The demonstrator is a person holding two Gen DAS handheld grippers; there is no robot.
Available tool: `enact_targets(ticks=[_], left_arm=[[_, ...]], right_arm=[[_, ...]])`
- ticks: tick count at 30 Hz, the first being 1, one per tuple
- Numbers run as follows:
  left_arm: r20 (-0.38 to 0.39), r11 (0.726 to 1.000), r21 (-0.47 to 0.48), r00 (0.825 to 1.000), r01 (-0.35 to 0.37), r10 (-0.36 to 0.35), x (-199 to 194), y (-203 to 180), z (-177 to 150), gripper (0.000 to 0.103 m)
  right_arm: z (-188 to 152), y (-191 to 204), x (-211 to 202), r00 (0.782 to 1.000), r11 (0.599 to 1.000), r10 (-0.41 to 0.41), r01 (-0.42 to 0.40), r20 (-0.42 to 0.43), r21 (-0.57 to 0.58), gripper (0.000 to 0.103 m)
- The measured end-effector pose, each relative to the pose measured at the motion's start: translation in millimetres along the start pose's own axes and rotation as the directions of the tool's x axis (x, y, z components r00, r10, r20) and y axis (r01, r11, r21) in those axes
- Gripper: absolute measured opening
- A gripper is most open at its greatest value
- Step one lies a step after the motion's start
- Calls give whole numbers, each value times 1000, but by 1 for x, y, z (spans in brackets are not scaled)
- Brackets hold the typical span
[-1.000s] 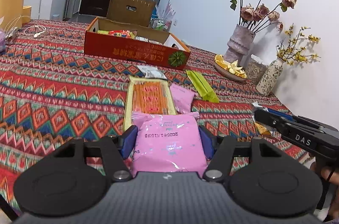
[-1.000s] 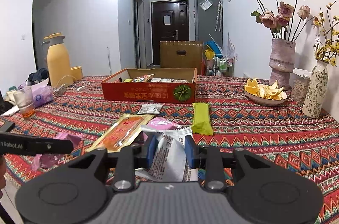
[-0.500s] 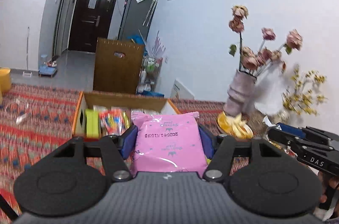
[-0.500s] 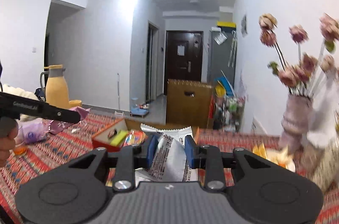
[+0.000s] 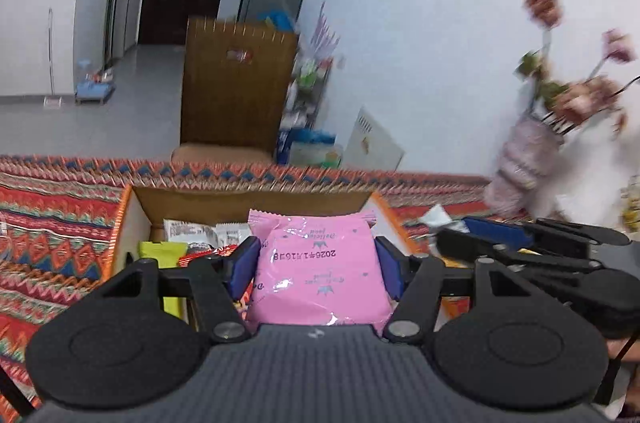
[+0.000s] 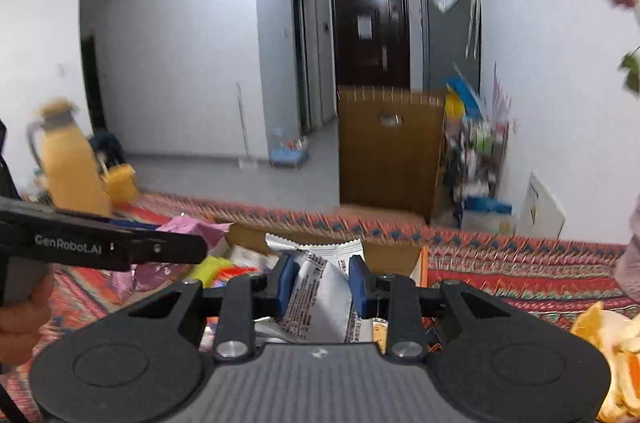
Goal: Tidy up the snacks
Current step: 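Carry the pink and white packets over the orange box with both tools, then open both tools to drop the pink and white packets into the box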
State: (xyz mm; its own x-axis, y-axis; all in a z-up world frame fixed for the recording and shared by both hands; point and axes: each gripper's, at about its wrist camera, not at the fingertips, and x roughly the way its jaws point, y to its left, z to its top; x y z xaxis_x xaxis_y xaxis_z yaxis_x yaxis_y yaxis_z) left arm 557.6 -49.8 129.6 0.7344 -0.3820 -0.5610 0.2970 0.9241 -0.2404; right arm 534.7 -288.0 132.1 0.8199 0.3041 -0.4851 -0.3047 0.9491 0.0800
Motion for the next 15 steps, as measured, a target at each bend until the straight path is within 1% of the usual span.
enact_targets(ticks=[2,5,6,7,8,9,10,11,12,13,14,15], left_arm=[[-47,1000,-21,999,-21,20,36,8,2,63],[-107,999,-29,994,-18,14,86,15,0,63],[-119,1000,-19,993,-16,14,99,16,-2,63],[-128,999,-13,991,-30,28,111,16,-3,63],[-133,999,-11,990,-47,46,120,17,-6,63],[-139,998,-4,989,-55,54,128,18,-7,64],[-142,999,-3,988,-54,53,132,18,-10,65],[-138,999,-12,989,-50,48,134,21,-10,66],[-136,999,-23,990,-46,43,136,25,-11,69],[-139,998,-36,990,-42,36,138,28,-10,71],[-144,998,-51,989,-30,23,137,31,-9,71],[-147,998,-63,989,-21,12,136,35,-8,74]], right_arm=[[0,-4,38,998,999,-34,34,-50,3,29],[-7,-14,94,989,995,-99,99,-112,-5,31],[-9,-19,111,985,993,-115,117,-132,8,36],[-13,-25,124,981,992,-121,126,-152,22,41],[-17,-31,138,975,989,-131,141,-178,45,41],[-21,-35,147,971,986,-143,156,-190,54,43],[-25,-37,153,968,985,-153,166,-196,53,42],[-26,-38,154,968,984,-156,170,-196,57,43],[-25,-38,151,971,983,-159,173,-178,62,49],[-25,-38,150,973,983,-165,176,-163,59,57],[-25,-38,150,973,982,-168,179,-157,57,58],[-25,-39,150,976,984,-154,166,-157,66,61]])
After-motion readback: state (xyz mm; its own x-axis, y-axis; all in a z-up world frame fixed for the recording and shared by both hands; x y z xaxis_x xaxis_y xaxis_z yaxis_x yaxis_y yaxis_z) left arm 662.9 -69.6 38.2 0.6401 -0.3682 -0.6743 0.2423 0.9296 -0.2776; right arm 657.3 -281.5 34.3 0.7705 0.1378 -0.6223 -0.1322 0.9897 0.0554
